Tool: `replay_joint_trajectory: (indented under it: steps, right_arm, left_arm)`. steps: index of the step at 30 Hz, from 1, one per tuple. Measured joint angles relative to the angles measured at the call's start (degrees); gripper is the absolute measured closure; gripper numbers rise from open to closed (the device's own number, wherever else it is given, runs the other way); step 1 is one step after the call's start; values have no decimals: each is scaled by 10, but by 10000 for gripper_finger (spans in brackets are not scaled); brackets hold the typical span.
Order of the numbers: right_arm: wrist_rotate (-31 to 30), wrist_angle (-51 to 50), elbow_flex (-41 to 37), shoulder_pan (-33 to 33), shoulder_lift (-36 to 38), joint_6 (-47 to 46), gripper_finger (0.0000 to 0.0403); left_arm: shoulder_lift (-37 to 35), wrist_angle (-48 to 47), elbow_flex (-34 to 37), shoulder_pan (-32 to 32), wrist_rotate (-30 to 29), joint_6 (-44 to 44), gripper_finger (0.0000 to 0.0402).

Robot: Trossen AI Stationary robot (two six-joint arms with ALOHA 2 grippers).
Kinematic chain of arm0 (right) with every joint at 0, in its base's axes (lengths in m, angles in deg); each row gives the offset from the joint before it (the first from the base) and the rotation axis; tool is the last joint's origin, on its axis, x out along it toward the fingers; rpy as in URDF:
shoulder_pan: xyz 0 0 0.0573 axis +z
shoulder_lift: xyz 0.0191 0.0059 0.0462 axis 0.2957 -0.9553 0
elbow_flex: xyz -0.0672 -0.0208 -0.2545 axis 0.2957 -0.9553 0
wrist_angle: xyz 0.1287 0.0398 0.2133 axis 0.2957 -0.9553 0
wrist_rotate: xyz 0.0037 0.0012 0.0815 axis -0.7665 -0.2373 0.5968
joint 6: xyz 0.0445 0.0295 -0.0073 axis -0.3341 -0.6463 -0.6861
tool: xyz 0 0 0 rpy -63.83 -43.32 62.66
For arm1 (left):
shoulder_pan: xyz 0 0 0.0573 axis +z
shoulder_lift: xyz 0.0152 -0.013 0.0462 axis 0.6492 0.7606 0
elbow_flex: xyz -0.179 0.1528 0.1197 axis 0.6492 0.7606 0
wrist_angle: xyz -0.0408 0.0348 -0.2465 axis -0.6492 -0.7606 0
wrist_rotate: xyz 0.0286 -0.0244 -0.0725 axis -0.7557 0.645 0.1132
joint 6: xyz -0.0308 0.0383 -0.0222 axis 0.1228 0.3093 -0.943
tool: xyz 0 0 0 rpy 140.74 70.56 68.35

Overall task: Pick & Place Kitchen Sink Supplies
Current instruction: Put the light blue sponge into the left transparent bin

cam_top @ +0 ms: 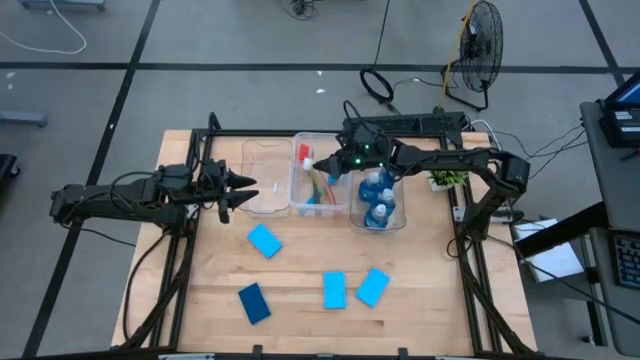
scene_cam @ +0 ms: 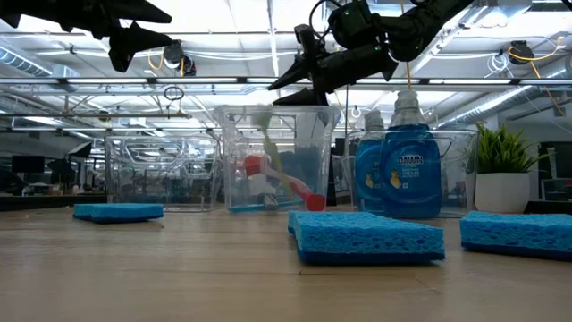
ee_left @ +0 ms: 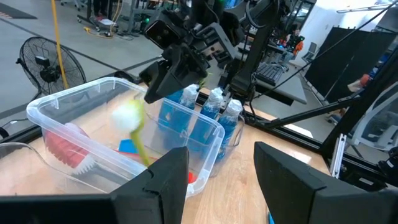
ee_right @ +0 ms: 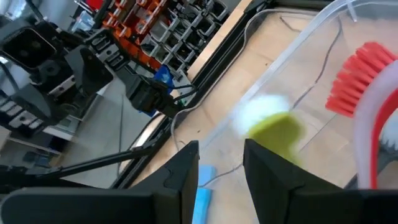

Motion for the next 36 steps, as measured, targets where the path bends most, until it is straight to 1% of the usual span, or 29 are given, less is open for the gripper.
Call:
replay_joint_trajectory:
  steps: [2,6,9,11,13,14,19,22,24,28,31,36]
  right_arm:
    - [14,0,0,-3,0,-8,286]
    - [14,6,0,-4,0,1,286]
    - [15,41,-2,-4,-1,2,286]
    - [17,64,-4,-7,11,14,286]
    - [15,102,-2,-7,24,40,286]
    - [14,106,-1,-7,36,56,286]
    - [15,98,-2,-6,92,168,286]
    - [29,86,-2,-5,130,222,286]
    - [32,82,-2,-1,153,244,286]
    - [72,79,-2,7,194,285,287]
    - [92,74,-2,16,221,307,286]
    - [104,72,-2,35,253,335,287]
  left_arm:
    - [0,0,0,0,0,0,215]
    - [0,0,0,0,0,-1,215]
    - [0,0,0,0,0,0,215]
    - [0,0,0,0,1,0,215]
    - [0,0,0,0,1,0,215]
    - [0,0,0,0,1,0,215]
    - [0,1,0,0,2,1,215]
    - [0,3,0,0,2,1,215]
    - [0,3,0,0,2,1,215]
    - [0,3,0,0,2,1,215]
    - [0,3,0,0,2,2,215]
    - [0,4,0,0,2,3,215]
